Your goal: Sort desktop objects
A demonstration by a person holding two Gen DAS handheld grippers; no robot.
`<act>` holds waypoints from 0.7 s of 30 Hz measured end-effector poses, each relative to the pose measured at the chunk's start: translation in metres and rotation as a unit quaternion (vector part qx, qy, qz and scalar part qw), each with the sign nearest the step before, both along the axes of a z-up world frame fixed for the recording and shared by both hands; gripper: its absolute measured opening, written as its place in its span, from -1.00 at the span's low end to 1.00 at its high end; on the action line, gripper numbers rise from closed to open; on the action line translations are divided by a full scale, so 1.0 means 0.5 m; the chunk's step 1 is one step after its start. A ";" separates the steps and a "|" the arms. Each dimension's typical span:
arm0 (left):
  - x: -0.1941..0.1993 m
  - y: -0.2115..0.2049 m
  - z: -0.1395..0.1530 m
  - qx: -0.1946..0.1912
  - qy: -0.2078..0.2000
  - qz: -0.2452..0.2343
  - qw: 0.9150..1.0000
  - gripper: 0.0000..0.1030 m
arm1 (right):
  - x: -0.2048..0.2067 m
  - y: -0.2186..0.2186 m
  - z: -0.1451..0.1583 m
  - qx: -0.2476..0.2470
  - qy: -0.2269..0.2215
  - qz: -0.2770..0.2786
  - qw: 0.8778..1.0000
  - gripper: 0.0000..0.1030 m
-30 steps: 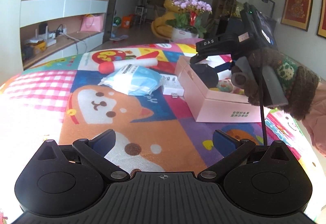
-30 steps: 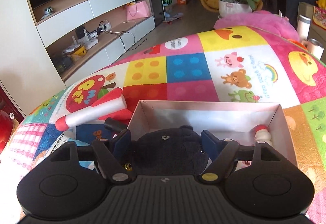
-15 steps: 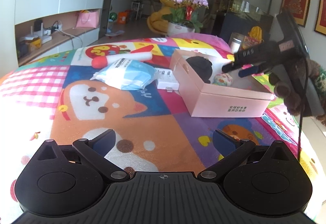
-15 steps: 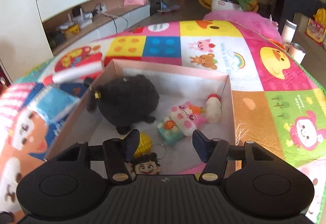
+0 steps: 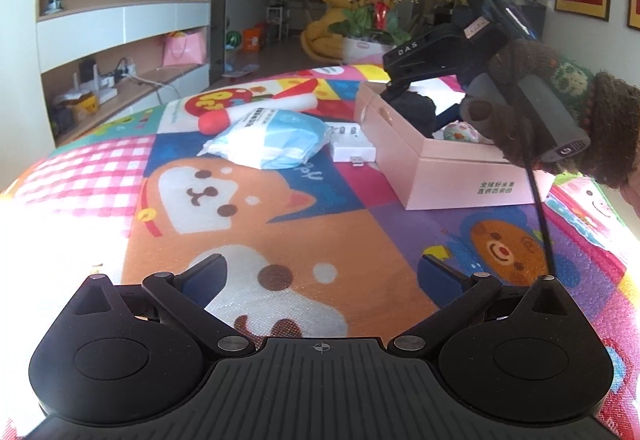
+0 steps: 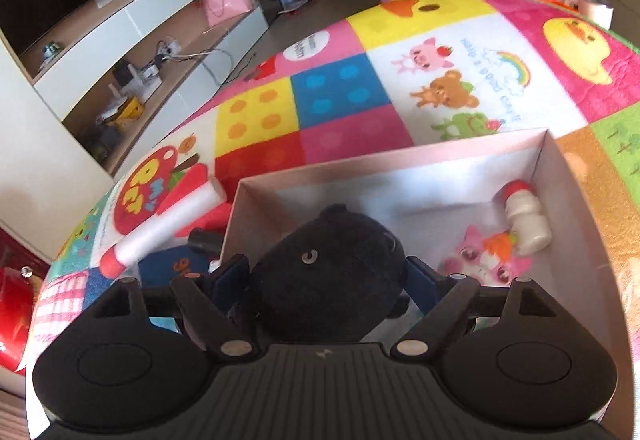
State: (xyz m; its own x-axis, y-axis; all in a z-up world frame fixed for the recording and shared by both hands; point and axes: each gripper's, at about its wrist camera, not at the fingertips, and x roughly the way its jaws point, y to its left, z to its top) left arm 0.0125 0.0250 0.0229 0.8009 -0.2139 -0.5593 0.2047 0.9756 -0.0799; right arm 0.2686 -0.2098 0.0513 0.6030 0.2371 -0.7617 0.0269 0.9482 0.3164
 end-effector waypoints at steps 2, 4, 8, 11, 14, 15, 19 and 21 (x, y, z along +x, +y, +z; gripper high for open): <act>0.004 0.005 -0.002 -0.007 0.003 0.001 1.000 1.00 | -0.019 -0.001 0.014 -0.007 -0.012 0.025 1.000 0.36; 0.006 0.006 -0.004 -0.011 0.003 0.000 1.000 1.00 | -0.048 -0.021 0.052 -0.007 -0.052 0.010 0.999 0.35; 0.008 0.003 -0.005 -0.020 0.003 -0.004 1.000 1.00 | -0.114 -0.068 0.169 -0.023 -0.178 -0.015 0.984 0.35; 0.006 0.001 -0.003 -0.022 0.001 -0.001 1.000 1.00 | -0.148 -0.078 0.211 -0.045 -0.233 -0.021 0.971 0.35; 0.003 0.001 0.001 -0.021 -0.002 0.001 1.000 1.00 | -0.150 -0.086 0.199 -0.044 -0.235 -0.039 0.970 0.36; 0.001 0.002 0.002 -0.020 -0.003 0.002 1.000 1.00 | -0.143 -0.093 0.186 -0.029 -0.224 -0.044 0.973 0.36; -0.003 0.006 0.007 -0.014 -0.006 0.006 1.000 1.00 | -0.107 -0.132 0.116 0.074 -0.170 -0.054 0.981 0.39; -0.003 0.010 0.008 -0.013 -0.006 0.010 1.000 1.00 | -0.092 -0.147 0.081 0.125 -0.142 -0.044 0.981 0.43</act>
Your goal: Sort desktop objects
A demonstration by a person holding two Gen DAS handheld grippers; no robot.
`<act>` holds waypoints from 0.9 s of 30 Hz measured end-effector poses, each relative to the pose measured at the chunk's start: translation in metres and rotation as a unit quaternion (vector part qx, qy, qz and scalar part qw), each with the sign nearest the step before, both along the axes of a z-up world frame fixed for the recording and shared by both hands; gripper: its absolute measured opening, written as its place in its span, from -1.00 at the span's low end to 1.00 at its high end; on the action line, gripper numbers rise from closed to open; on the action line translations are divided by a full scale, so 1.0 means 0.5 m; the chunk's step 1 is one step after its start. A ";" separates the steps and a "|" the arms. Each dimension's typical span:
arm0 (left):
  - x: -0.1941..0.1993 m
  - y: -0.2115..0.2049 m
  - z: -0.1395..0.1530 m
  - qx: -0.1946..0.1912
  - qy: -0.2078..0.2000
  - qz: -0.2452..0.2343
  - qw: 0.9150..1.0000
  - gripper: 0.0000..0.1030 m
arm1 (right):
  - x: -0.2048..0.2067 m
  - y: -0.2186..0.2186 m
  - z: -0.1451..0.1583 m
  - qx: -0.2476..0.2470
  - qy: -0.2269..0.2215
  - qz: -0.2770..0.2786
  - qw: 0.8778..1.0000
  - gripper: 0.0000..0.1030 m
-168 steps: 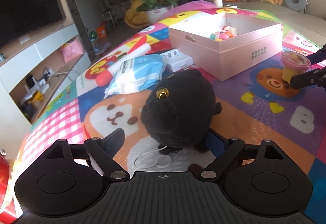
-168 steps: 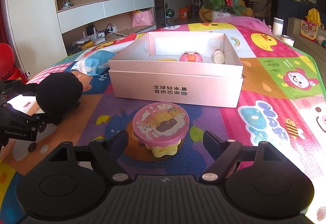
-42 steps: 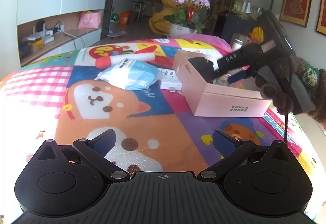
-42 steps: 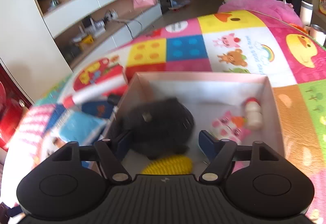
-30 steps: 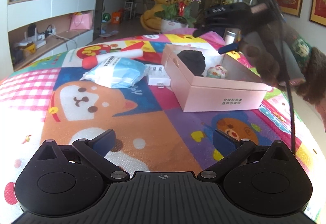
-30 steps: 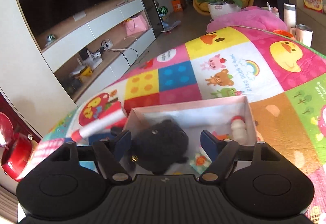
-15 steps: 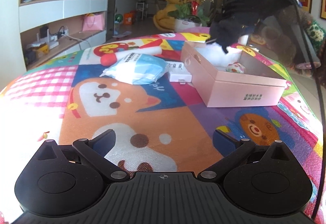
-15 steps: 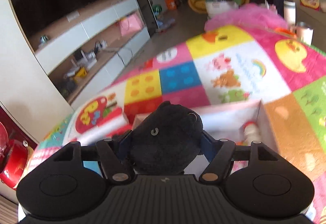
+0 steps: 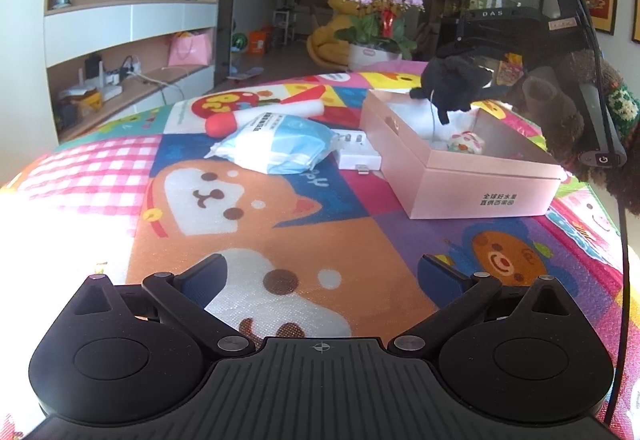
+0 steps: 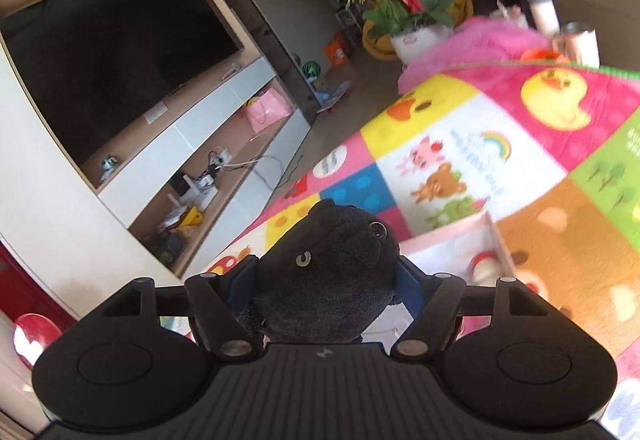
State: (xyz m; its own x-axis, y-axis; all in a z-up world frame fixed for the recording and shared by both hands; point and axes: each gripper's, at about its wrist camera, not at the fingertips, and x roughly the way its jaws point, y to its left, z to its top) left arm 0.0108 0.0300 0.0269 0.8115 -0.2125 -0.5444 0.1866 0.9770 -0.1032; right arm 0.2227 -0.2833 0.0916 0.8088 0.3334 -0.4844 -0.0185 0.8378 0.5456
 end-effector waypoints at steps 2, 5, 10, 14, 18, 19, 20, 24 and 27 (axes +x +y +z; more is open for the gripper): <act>0.001 0.003 -0.001 -0.001 0.000 0.003 1.000 1.00 | -0.001 -0.002 -0.017 -0.011 0.008 -0.014 1.000 0.45; 0.003 0.003 -0.003 -0.005 0.001 0.004 1.000 1.00 | -0.013 -0.008 -0.020 -0.053 0.002 -0.034 0.998 0.45; 0.003 -0.007 -0.007 -0.006 0.001 -0.003 1.000 1.00 | -0.025 -0.019 -0.006 -0.102 -0.007 -0.046 0.994 0.44; 0.002 -0.009 -0.008 -0.005 0.002 -0.004 1.000 1.00 | -0.021 0.011 -0.010 -0.148 -0.004 -0.020 0.989 0.05; 0.004 0.000 -0.008 -0.013 0.004 0.008 1.000 1.00 | -0.019 0.047 -0.014 -0.141 0.003 0.011 0.990 -0.09; 0.007 0.004 -0.008 -0.017 0.006 0.013 1.000 1.00 | -0.021 0.058 -0.012 -0.138 0.003 0.019 0.990 -0.09; 0.011 0.010 -0.008 -0.022 0.009 0.018 1.000 1.00 | -0.025 0.072 -0.008 -0.136 0.000 0.030 0.990 -0.09; 0.024 0.038 0.001 -0.032 0.007 0.039 0.999 1.00 | -0.046 0.172 0.020 -0.194 -0.032 0.091 0.976 -0.09; 0.029 0.060 0.012 -0.037 -0.004 0.056 0.998 1.00 | -0.057 0.273 0.030 -0.257 -0.050 0.154 0.953 -0.09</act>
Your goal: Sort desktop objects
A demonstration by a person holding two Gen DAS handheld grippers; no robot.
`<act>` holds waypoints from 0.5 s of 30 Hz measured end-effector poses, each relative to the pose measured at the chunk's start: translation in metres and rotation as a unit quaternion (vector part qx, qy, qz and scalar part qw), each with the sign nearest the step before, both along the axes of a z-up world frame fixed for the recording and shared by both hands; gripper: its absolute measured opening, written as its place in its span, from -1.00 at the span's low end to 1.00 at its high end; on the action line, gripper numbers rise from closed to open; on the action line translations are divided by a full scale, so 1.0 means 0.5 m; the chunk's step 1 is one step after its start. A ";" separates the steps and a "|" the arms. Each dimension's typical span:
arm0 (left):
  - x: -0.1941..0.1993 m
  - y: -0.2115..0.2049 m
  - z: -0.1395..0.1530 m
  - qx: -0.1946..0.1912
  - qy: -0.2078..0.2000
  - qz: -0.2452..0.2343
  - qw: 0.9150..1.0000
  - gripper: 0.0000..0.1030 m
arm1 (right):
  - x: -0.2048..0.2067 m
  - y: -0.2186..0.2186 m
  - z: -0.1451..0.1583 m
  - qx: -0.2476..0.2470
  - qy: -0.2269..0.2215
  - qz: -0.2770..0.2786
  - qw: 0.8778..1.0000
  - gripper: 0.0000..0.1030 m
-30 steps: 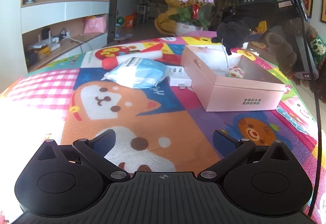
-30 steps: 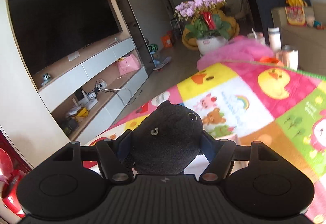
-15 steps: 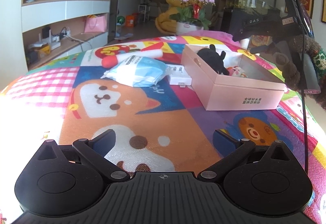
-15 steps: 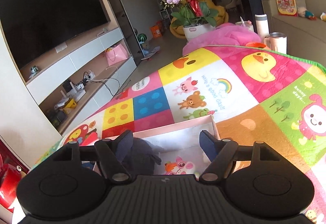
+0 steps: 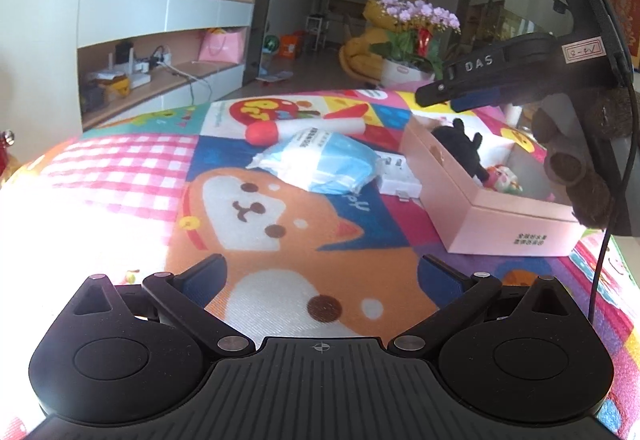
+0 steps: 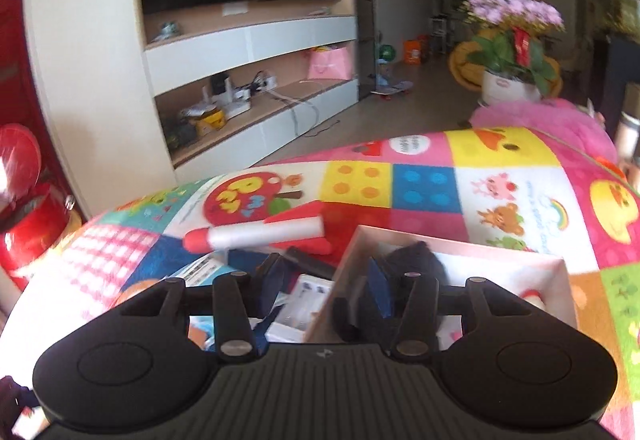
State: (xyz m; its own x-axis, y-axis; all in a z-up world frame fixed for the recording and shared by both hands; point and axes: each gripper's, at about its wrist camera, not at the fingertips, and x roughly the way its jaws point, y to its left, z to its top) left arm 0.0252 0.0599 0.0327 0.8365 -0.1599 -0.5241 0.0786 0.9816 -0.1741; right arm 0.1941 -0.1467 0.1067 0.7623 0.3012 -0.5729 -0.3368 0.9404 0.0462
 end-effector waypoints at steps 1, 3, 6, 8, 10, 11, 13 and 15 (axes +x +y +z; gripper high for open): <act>0.003 0.007 0.001 -0.001 0.000 0.006 1.000 1.00 | 0.000 0.038 0.001 -0.016 0.004 0.024 1.000 -0.08; 0.004 0.014 -0.003 0.006 -0.006 0.013 1.000 1.00 | 0.025 0.090 0.001 -0.020 0.032 0.041 0.998 -0.08; 0.004 0.019 -0.018 0.003 -0.015 0.008 1.000 1.00 | 0.111 0.118 0.002 0.020 0.087 0.007 0.996 -0.05; 0.006 0.023 -0.030 -0.007 -0.013 0.009 1.000 1.00 | 0.180 0.111 -0.008 0.064 0.130 -0.039 0.989 0.11; 0.004 0.034 -0.030 -0.025 -0.018 0.012 0.999 1.00 | 0.231 0.101 -0.032 0.090 0.148 -0.079 0.982 0.38; 0.001 0.041 -0.030 -0.034 -0.023 0.017 0.999 1.00 | 0.246 0.106 -0.041 0.083 0.143 -0.092 0.982 0.43; -0.002 0.055 -0.034 -0.054 -0.024 0.030 0.998 1.00 | 0.271 0.125 -0.063 0.046 0.129 -0.107 0.985 0.48; -0.007 0.067 -0.034 -0.073 -0.032 0.039 0.996 1.00 | 0.296 0.148 -0.082 0.017 0.122 -0.106 0.987 0.48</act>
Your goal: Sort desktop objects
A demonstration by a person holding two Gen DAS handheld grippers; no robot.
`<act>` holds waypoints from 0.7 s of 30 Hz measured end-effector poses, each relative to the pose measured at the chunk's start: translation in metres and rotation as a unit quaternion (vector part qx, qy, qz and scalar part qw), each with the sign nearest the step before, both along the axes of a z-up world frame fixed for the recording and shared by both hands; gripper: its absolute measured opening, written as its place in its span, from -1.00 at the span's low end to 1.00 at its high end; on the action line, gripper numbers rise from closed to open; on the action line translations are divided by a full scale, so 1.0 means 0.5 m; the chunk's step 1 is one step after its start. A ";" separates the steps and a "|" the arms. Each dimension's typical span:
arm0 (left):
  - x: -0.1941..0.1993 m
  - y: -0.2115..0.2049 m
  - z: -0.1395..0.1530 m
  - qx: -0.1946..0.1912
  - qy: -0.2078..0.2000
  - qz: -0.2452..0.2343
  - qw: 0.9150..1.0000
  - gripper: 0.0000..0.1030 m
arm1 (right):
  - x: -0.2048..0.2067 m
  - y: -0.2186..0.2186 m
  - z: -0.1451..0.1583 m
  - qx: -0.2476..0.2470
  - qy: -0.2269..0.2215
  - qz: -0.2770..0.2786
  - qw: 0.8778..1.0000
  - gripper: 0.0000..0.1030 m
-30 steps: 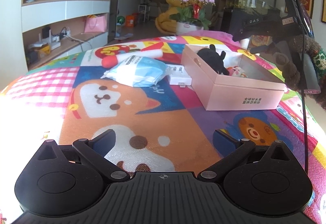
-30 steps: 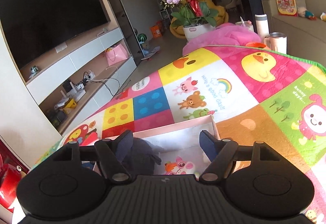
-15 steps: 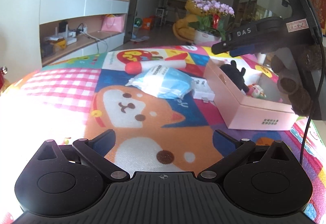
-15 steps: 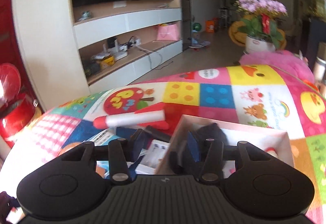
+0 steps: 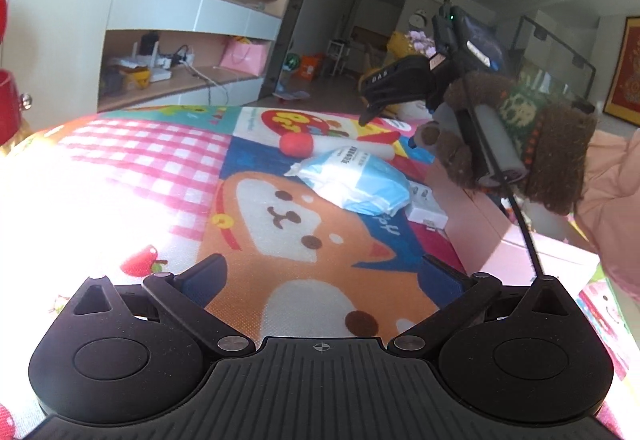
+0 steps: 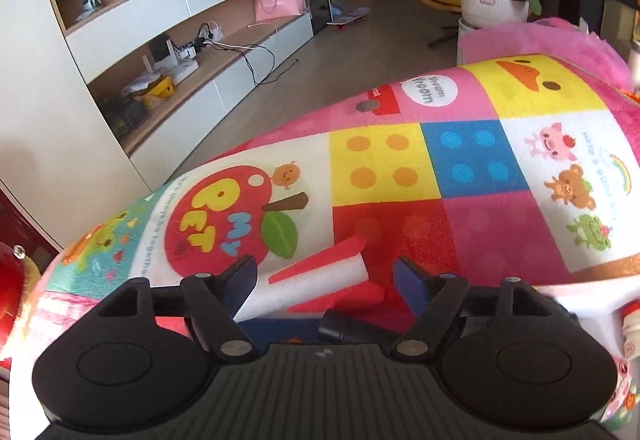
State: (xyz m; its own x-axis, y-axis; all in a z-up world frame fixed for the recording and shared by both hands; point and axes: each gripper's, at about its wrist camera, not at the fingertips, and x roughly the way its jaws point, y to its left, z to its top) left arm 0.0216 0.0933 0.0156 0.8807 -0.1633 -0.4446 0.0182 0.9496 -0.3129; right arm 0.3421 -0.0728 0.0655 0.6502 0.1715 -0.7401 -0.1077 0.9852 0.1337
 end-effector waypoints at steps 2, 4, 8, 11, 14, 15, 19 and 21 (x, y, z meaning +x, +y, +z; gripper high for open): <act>-0.003 0.007 0.000 -0.012 -0.005 0.001 1.000 1.00 | 0.022 0.021 -0.014 -0.014 0.006 0.013 1.000 0.43; -0.005 0.009 0.001 -0.017 -0.008 0.001 1.000 1.00 | 0.040 0.044 -0.032 -0.030 0.036 0.039 0.998 0.13; -0.003 0.012 0.001 -0.026 -0.006 -0.008 1.000 1.00 | 0.037 0.041 -0.030 -0.008 0.072 0.076 0.994 -0.05; -0.003 0.015 -0.001 -0.034 -0.005 -0.011 0.999 1.00 | 0.004 0.015 -0.033 0.036 0.128 0.096 0.986 -0.16; -0.001 0.015 -0.002 -0.035 -0.004 -0.011 0.999 1.00 | -0.055 0.012 -0.031 0.041 0.144 0.133 0.980 -0.20; -0.001 0.014 -0.002 -0.035 -0.004 -0.011 0.999 1.00 | -0.073 0.013 -0.030 0.042 0.151 0.147 0.977 -0.20; -0.001 0.012 -0.003 -0.032 -0.002 -0.012 0.999 1.00 | -0.155 0.017 -0.032 0.054 0.184 0.190 0.963 -0.20; -0.002 0.009 -0.002 -0.029 -0.004 -0.014 0.999 1.00 | -0.190 0.017 -0.036 0.064 0.200 0.205 0.956 -0.20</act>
